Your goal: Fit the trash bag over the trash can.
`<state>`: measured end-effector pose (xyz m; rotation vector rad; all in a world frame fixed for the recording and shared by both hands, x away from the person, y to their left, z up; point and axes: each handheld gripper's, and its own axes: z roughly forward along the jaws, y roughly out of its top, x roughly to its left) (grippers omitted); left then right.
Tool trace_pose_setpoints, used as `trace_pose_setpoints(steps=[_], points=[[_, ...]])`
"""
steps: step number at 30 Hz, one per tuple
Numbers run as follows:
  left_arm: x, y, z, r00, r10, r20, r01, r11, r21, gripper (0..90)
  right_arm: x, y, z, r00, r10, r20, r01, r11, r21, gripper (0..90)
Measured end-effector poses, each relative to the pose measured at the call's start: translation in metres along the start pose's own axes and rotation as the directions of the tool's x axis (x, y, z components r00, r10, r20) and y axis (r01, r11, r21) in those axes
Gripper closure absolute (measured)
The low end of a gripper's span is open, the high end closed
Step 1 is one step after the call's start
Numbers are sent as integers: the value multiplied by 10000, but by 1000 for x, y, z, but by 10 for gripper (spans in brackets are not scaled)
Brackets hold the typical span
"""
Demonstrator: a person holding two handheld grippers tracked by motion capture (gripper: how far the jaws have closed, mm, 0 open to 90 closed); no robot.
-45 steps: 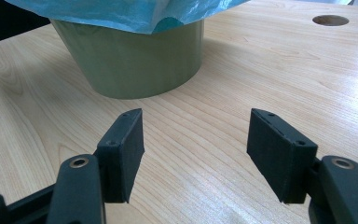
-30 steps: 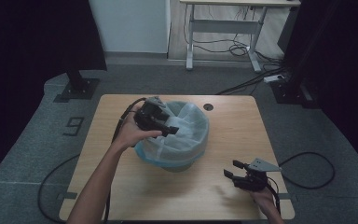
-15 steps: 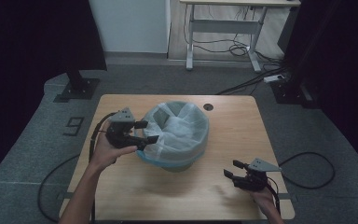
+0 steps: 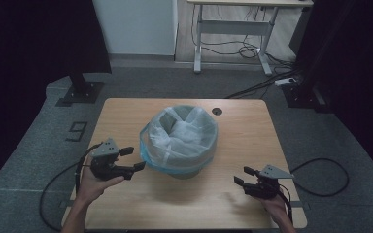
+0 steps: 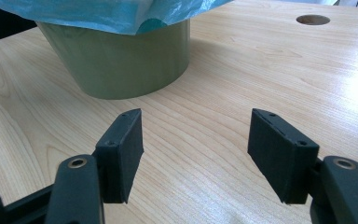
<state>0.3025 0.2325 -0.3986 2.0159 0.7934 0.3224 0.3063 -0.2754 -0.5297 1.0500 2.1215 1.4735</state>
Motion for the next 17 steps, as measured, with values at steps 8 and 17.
trace_pose_setpoints(steps=[8, 17], points=[[1, -17, -1, 9997, -178, -137, 178, 9998, -11, 270, 0, 0, 1, 10000, 10, 35, -10, 10000, 73, 342], [3, -21, 2, 9992, -295, -254, 295, 9996, 8, 268, -2, -2, 3, 9999, 28, 104, -29, 9998, 180, 325]])
